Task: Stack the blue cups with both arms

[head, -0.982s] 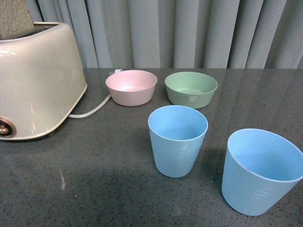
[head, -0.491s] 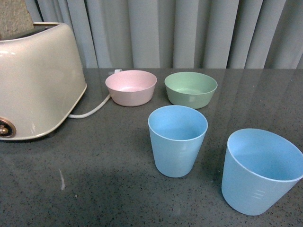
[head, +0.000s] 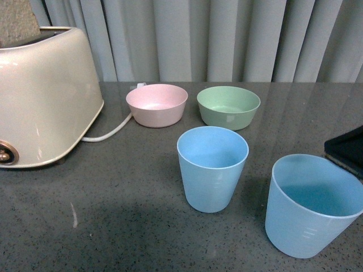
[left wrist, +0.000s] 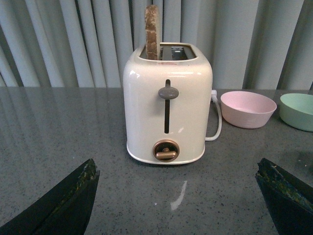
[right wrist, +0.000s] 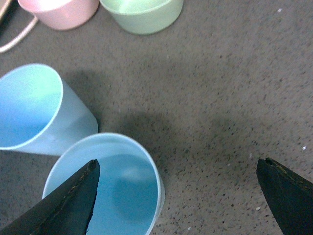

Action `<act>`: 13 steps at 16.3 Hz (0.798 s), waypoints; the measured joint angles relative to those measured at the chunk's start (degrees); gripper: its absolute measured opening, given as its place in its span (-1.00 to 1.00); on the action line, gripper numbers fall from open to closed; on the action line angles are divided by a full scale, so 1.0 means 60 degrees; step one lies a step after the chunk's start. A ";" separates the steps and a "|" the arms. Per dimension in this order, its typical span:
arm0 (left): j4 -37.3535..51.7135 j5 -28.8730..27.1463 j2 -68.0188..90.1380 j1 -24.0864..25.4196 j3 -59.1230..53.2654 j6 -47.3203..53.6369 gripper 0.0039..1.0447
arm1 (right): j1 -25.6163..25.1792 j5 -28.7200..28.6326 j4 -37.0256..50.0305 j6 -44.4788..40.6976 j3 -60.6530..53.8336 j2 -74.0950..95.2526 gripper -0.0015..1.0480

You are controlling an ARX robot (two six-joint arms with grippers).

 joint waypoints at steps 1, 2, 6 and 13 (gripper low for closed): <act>0.0000 0.0000 0.0000 0.0000 0.0000 0.0000 0.88 | 0.0117 0.0025 0.0022 0.0000 -0.0087 0.0189 0.87; 0.0000 0.0000 0.0000 0.0000 0.0000 0.0000 0.88 | 0.0164 0.0040 0.0069 0.0000 -0.0168 0.0379 0.87; 0.0000 0.0000 0.0000 0.0000 0.0000 0.0000 0.88 | 0.0248 0.0219 0.0146 0.0033 -0.0262 0.0758 0.64; 0.0000 0.0000 0.0000 0.0000 0.0000 0.0000 0.88 | 0.0361 0.0437 -0.0546 0.0248 0.0390 0.0681 -0.96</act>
